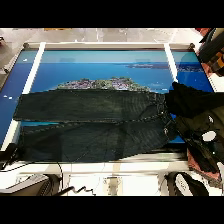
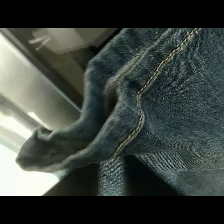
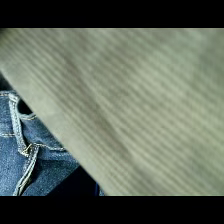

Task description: Fold the clothes and pants, and hang the long-sleeved shirts on hangers.

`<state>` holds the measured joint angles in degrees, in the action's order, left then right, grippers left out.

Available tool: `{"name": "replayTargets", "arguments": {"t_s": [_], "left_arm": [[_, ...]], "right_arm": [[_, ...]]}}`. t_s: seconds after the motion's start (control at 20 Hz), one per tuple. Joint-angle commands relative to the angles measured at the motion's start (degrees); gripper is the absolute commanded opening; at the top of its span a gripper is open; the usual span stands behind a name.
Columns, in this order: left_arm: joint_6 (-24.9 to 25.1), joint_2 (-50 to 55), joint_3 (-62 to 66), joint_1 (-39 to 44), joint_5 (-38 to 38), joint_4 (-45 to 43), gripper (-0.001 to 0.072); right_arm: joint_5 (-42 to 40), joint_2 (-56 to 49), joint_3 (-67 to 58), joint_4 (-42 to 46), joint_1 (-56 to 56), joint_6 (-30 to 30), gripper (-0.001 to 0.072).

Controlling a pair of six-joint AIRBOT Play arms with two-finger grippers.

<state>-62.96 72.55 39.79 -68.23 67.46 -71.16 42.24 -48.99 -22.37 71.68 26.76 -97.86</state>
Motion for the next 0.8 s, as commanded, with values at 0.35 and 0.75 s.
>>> {"name": "replayTargets", "arguments": {"t_s": [0.35, 0.75], "left_arm": [[0.17, -5.05, 6.71, 2.58, 5.70, -6.91, 0.0014], [-1.62, -7.02, 4.31, 2.40, 8.87, -16.90, 0.0602]], "right_arm": [[3.17, 1.95, -0.02, 0.33, -0.02, 3.02, 0.0032], [3.58, 1.90, 0.00, 0.39, -0.02, 3.04, 0.0032]]}}
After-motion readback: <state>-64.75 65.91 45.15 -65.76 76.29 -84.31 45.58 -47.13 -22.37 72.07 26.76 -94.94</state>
